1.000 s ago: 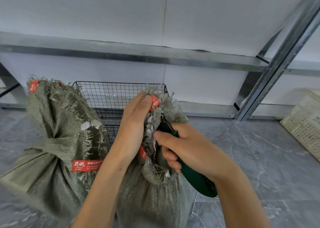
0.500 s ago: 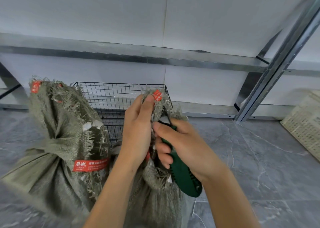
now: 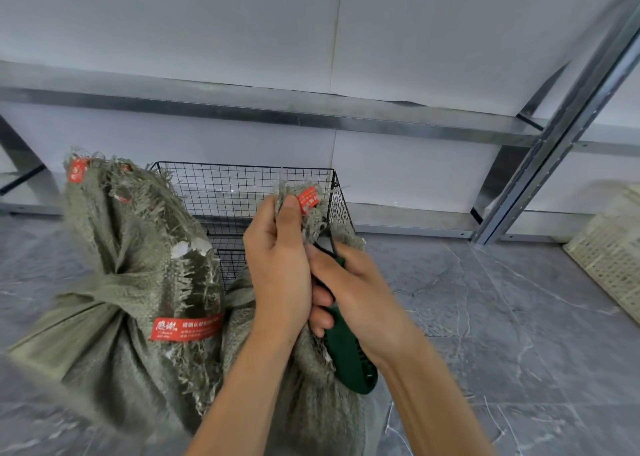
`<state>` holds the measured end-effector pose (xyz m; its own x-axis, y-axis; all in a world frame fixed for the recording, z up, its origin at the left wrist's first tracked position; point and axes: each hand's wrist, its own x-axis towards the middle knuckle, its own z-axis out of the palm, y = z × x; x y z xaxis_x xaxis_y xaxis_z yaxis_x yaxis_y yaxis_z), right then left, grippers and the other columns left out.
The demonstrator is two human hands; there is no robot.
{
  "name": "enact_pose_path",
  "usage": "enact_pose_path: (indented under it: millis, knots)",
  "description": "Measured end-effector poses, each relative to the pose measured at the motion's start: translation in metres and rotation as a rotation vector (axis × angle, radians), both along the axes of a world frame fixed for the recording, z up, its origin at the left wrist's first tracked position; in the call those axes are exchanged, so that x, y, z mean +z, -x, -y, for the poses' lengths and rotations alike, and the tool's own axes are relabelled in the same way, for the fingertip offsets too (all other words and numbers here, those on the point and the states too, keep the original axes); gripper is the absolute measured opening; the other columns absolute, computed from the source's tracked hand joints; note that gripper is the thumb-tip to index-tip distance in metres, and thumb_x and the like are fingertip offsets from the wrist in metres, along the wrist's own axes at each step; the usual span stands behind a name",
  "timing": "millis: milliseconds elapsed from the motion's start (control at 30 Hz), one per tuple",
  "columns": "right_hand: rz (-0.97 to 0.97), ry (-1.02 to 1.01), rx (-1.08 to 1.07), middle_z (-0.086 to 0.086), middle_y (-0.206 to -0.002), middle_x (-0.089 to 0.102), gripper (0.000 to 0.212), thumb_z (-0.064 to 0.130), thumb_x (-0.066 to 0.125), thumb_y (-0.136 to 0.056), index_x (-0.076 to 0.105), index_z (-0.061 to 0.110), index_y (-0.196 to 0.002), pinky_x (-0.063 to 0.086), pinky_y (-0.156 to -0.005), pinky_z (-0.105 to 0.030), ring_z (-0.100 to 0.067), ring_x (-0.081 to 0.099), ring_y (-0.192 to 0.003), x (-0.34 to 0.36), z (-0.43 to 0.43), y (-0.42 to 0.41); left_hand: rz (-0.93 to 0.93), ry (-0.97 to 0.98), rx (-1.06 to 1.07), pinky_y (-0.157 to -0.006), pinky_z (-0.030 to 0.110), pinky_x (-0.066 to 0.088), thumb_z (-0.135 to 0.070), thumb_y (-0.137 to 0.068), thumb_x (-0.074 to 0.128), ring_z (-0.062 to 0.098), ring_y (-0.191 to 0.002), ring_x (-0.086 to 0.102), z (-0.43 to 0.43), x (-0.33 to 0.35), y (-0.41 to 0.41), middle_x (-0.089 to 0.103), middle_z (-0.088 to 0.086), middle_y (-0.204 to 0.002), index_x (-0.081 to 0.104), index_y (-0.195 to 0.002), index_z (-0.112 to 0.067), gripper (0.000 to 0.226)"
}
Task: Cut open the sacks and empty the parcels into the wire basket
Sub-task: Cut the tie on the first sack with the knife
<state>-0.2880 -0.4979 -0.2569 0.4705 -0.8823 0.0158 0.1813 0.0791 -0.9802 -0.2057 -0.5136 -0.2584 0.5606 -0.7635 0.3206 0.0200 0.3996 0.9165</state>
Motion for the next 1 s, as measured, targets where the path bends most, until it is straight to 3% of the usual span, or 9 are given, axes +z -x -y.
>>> enact_pose_path:
  millis: [100,300,467,600,700,800,833,933,1000]
  knots:
    - [0.026,0.019,-0.051,-0.002,-0.05,0.031,0.035,0.022,0.044,-0.1,0.044,0.014,-0.066,0.037,-0.04,-0.023,-0.013,0.033,-0.037,-0.002,0.001,-0.001,-0.092,-0.037,0.024,-0.054,0.032,0.032,-0.019,-0.1,0.041,0.012,-0.05,0.034,0.001,-0.001,0.0,0.036,-0.005,-0.056,0.042,-0.066,-0.02,0.035]
    - [-0.012,-0.019,-0.009,-0.002,-0.05,0.035,0.03,0.021,0.045,-0.099,0.045,0.011,-0.071,0.037,-0.041,-0.023,-0.014,0.035,-0.038,0.003,0.003,0.003,-0.142,-0.035,-0.06,-0.059,0.028,0.035,-0.022,-0.101,0.041,0.015,-0.059,0.04,0.006,-0.001,0.0,0.042,0.003,-0.065,0.046,-0.076,-0.014,0.027]
    - [-0.236,-0.032,0.068,-0.001,-0.052,0.039,0.027,0.02,0.048,-0.099,0.043,0.013,-0.073,0.036,-0.044,-0.025,-0.015,0.036,-0.042,0.01,0.005,0.018,-0.231,-0.051,-0.083,-0.069,0.026,0.04,-0.023,-0.1,0.042,0.006,-0.066,0.051,0.014,-0.003,-0.005,0.054,-0.011,-0.069,0.052,-0.075,-0.022,0.028]
    - [-0.489,0.012,0.108,0.0,-0.055,0.043,0.02,0.022,0.05,-0.098,0.046,0.013,-0.08,0.04,-0.047,-0.026,-0.015,0.04,-0.044,0.017,0.006,0.036,-0.293,-0.098,-0.073,-0.082,0.005,0.044,-0.026,-0.101,0.04,-0.018,-0.084,0.058,0.025,0.002,-0.013,0.063,-0.022,-0.096,0.058,-0.1,-0.034,0.019]
    - [-0.632,0.099,0.124,0.002,-0.057,0.05,0.018,0.025,0.051,-0.097,0.052,0.011,-0.086,0.045,-0.053,-0.028,-0.014,0.046,-0.047,0.022,0.006,0.049,-0.309,-0.109,-0.061,-0.099,0.019,0.042,-0.027,-0.102,0.039,0.001,-0.112,0.056,0.036,0.007,-0.023,0.06,-0.008,-0.123,0.054,-0.127,-0.02,0.031]
    - [-0.631,0.176,0.012,0.005,-0.059,0.058,0.016,0.024,0.054,-0.094,0.057,0.011,-0.085,0.047,-0.051,-0.022,-0.011,0.049,-0.046,0.028,0.009,0.062,-0.319,-0.133,-0.035,-0.092,0.01,0.038,-0.03,-0.102,0.038,0.003,-0.121,0.046,0.047,0.013,-0.031,0.049,-0.01,-0.136,0.039,-0.143,-0.013,0.045]
    - [-0.598,0.174,-0.062,0.006,-0.06,0.059,0.014,0.022,0.055,-0.093,0.059,0.01,-0.087,0.047,-0.049,-0.021,-0.011,0.049,-0.045,0.029,0.011,0.067,-0.326,-0.142,-0.041,-0.095,0.014,0.04,-0.032,-0.101,0.038,0.006,-0.123,0.046,0.05,0.013,-0.034,0.048,-0.007,-0.138,0.04,-0.143,-0.013,0.046]
    - [-0.484,0.145,-0.289,0.0,-0.055,0.051,0.008,0.02,0.062,-0.09,0.062,0.016,-0.097,0.045,-0.046,-0.022,-0.013,0.047,-0.043,0.024,0.018,0.078,-0.39,-0.14,-0.114,-0.102,0.043,0.045,-0.036,-0.096,0.043,0.023,-0.115,0.06,0.058,0.012,-0.039,0.063,0.002,-0.119,0.057,-0.121,-0.012,0.038]
    - [-0.511,0.152,-0.358,0.002,-0.054,0.05,0.027,0.028,0.067,-0.086,0.055,0.027,-0.111,0.043,-0.046,-0.02,-0.012,0.046,-0.043,0.017,0.022,0.081,-0.419,-0.14,-0.095,-0.094,0.042,0.051,-0.033,-0.097,0.044,0.023,-0.103,0.065,0.06,0.015,-0.038,0.066,0.003,-0.103,0.058,-0.114,-0.012,0.03]
